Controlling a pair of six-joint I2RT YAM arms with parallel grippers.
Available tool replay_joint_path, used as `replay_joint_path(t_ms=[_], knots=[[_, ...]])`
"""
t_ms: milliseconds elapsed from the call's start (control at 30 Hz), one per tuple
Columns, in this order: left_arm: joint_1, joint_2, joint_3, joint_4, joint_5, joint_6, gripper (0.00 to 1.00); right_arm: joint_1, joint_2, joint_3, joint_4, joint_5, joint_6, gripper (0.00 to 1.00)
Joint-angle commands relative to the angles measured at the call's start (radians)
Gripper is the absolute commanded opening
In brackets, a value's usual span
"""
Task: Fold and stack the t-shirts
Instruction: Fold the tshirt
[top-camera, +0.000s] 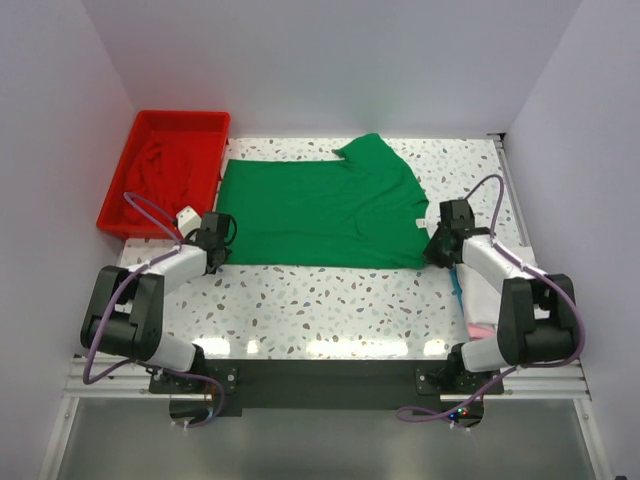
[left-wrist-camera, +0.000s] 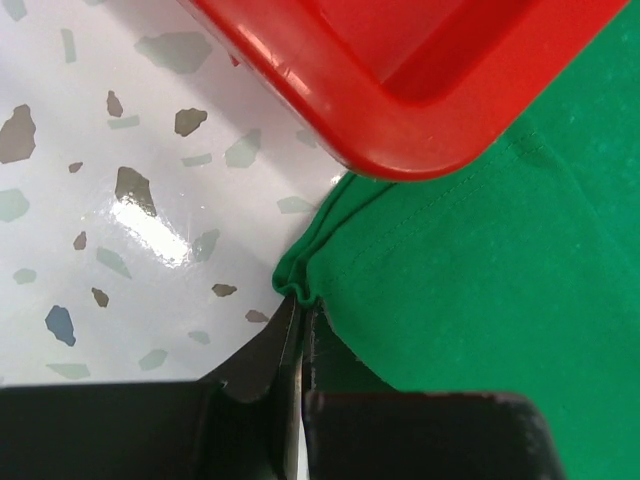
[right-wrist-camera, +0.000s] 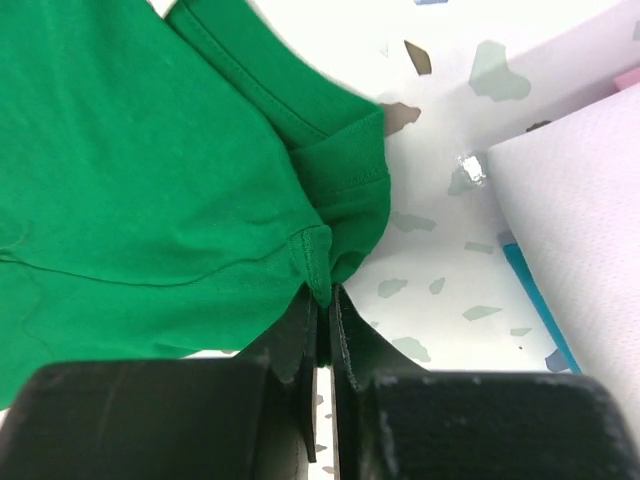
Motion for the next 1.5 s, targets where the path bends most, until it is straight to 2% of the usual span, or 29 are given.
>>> replay_joint_path(t_ms=[0,267,633,667,733,767,800,833,867,900,967,1067,1233,1300,1333,1467], knots=[[0.007,-0.024,0.019,-0.042,-0.01,-0.006,0.0,-0.03,-0.047,0.058,-0.064,-0.029,-0.031,0.0],[0.005,-0.222,-0.051,-0.168,0.001,-0.043,0.0,-0.092,-0.243,0.054,-0.234,-0.067,-0.064,0.0],[0.002,-0.561,-0.189,-0.317,0.078,-0.105,0.0,-0.09,-0.563,-0.015,-0.45,-0.099,-0.022,0.0],[0.001,-0.584,-0.201,-0.328,0.088,-0.112,0.0,-0.09,-0.59,-0.021,-0.467,-0.099,-0.016,0.02],[0.001,-0.64,-0.209,-0.354,0.102,-0.112,0.0,-0.09,-0.661,-0.04,-0.502,-0.119,-0.014,0.1],[0.001,-0.656,-0.215,-0.36,0.12,-0.11,0.12,-0.092,-0.679,-0.044,-0.513,-0.122,-0.013,0.19],[0.001,-0.685,-0.212,-0.372,0.128,-0.106,0.2,-0.09,-0.71,-0.049,-0.528,-0.122,-0.014,0.45],[0.001,-0.699,-0.211,-0.374,0.136,-0.099,0.29,-0.092,-0.719,-0.048,-0.532,-0.119,-0.019,0.54],[0.001,-0.712,-0.196,-0.378,0.145,-0.084,0.45,-0.092,-0.728,-0.043,-0.519,-0.125,-0.021,0.63],[0.001,-0.733,-0.18,-0.392,0.145,-0.073,0.5,-0.09,-0.73,-0.037,-0.509,-0.125,-0.019,0.75],[0.001,-0.743,-0.112,-0.395,0.135,-0.037,0.59,-0.09,-0.71,-0.009,-0.446,-0.131,-0.037,0.81],[0.001,-0.697,0.0,-0.301,0.15,0.051,0.6,-0.092,-0.588,0.059,-0.292,-0.207,-0.077,0.8],[-0.002,-0.326,0.273,-0.199,0.184,0.158,0.52,-0.066,-0.237,0.285,-0.151,-0.201,-0.12,0.69],[-0.005,-0.168,0.343,-0.131,0.206,0.206,0.47,-0.043,-0.141,0.399,-0.102,-0.152,-0.152,0.69],[-0.01,-0.114,0.427,-0.131,0.2,0.229,0.44,-0.041,-0.095,0.44,-0.093,-0.139,-0.166,0.68],[-0.021,0.151,0.589,-0.093,0.129,0.296,0.41,-0.035,0.165,0.639,0.02,-0.118,-0.232,0.63]])
